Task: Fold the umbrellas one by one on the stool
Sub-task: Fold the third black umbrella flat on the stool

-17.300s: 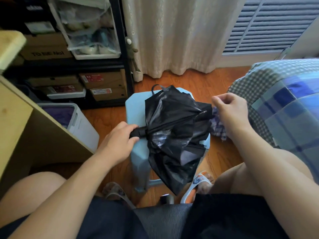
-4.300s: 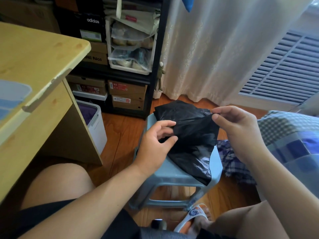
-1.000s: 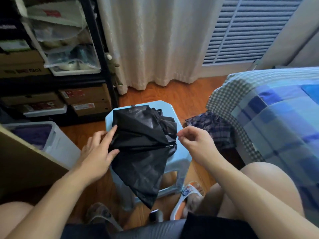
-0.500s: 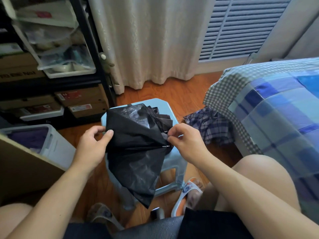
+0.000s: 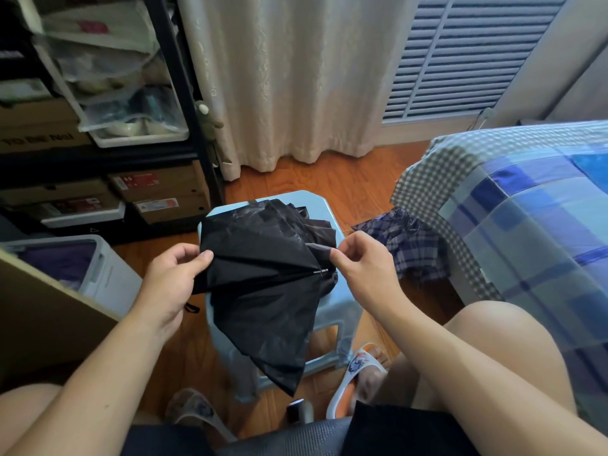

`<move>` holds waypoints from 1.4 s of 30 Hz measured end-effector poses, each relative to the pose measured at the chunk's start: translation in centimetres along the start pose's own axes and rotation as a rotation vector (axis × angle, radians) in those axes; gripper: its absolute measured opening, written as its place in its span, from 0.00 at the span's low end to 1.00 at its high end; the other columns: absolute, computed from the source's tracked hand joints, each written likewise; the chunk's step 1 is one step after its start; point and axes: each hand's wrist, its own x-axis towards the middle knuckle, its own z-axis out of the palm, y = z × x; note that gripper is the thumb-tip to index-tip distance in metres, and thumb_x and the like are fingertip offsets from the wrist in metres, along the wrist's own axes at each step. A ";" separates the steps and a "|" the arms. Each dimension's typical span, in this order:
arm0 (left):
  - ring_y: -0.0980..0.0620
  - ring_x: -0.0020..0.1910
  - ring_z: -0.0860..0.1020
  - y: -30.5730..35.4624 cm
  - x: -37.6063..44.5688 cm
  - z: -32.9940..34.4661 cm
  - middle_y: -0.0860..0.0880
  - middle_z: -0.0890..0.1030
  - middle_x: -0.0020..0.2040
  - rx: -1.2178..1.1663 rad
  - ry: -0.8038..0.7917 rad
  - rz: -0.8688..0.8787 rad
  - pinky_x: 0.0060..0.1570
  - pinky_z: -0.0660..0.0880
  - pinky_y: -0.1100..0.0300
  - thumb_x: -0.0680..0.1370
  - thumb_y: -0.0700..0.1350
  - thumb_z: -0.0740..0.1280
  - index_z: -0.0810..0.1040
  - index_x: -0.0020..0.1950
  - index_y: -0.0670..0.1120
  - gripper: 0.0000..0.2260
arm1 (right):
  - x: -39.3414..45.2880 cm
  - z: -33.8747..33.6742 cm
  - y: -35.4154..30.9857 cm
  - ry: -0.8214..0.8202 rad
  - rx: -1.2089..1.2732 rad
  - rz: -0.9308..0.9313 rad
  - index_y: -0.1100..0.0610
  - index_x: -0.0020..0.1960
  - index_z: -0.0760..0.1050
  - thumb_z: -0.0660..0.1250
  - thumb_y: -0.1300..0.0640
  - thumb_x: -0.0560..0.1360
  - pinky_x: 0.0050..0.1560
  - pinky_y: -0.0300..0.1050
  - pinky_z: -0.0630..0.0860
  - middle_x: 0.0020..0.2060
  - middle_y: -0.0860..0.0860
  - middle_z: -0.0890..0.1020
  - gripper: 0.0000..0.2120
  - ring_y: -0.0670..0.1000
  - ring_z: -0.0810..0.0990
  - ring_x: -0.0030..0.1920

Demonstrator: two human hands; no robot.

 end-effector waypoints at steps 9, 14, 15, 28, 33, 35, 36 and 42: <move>0.48 0.47 0.83 -0.1 0.2 0.3 0.45 0.85 0.47 -0.001 0.034 0.010 0.48 0.78 0.56 0.80 0.40 0.70 0.82 0.50 0.43 0.02 | -0.8 1.0 0.8 -0.071 0.161 0.018 0.48 0.52 0.78 0.75 0.64 0.75 0.44 0.38 0.78 0.43 0.47 0.85 0.13 0.43 0.81 0.42; 0.46 0.47 0.82 -0.6 0.5 0.1 0.46 0.85 0.44 -0.017 0.044 0.020 0.52 0.79 0.51 0.80 0.40 0.71 0.82 0.46 0.46 0.03 | 0.0 0.5 -0.6 0.020 0.364 -0.037 0.55 0.48 0.79 0.76 0.69 0.73 0.44 0.44 0.79 0.38 0.49 0.83 0.12 0.49 0.80 0.40; 0.46 0.47 0.82 -0.7 0.4 0.1 0.46 0.84 0.44 -0.033 0.045 0.018 0.52 0.79 0.51 0.79 0.40 0.71 0.82 0.46 0.46 0.03 | 0.2 0.2 -0.7 0.003 0.428 -0.014 0.56 0.47 0.79 0.76 0.69 0.73 0.45 0.44 0.79 0.38 0.49 0.82 0.11 0.49 0.79 0.40; 0.45 0.52 0.84 -0.7 0.2 0.3 0.46 0.86 0.48 -0.023 0.036 0.049 0.56 0.81 0.48 0.80 0.42 0.71 0.83 0.46 0.49 0.04 | 0.7 -0.2 -0.1 -0.015 0.287 -0.088 0.50 0.52 0.83 0.75 0.67 0.75 0.49 0.42 0.81 0.41 0.50 0.85 0.13 0.51 0.84 0.47; 0.43 0.54 0.84 -0.9 0.3 0.4 0.46 0.86 0.48 0.001 0.031 0.073 0.57 0.81 0.45 0.80 0.44 0.72 0.84 0.45 0.51 0.05 | 1.7 0.3 0.3 -0.053 0.043 -0.010 0.48 0.57 0.81 0.77 0.56 0.75 0.52 0.37 0.75 0.50 0.46 0.75 0.12 0.47 0.77 0.49; 0.45 0.54 0.84 -1.0 0.4 0.4 0.46 0.86 0.49 0.007 0.040 0.079 0.58 0.81 0.46 0.80 0.44 0.72 0.83 0.47 0.50 0.03 | 2.2 0.1 0.0 -0.119 0.000 -0.024 0.45 0.53 0.82 0.77 0.54 0.75 0.52 0.33 0.71 0.50 0.45 0.72 0.10 0.45 0.75 0.50; 0.45 0.54 0.84 -1.0 0.5 0.4 0.47 0.86 0.49 0.011 0.041 0.078 0.58 0.80 0.46 0.80 0.44 0.72 0.83 0.47 0.50 0.02 | 2.4 0.0 -0.2 -0.138 -0.019 -0.026 0.45 0.51 0.82 0.77 0.54 0.75 0.51 0.30 0.69 0.50 0.46 0.72 0.08 0.44 0.74 0.49; 0.47 0.56 0.82 -0.9 0.9 0.3 0.48 0.85 0.51 0.029 0.048 0.086 0.58 0.79 0.49 0.79 0.49 0.72 0.82 0.49 0.51 0.03 | 3.8 0.2 -0.2 -0.127 0.041 0.044 0.56 0.43 0.81 0.73 0.56 0.78 0.51 0.35 0.75 0.53 0.50 0.82 0.06 0.45 0.80 0.50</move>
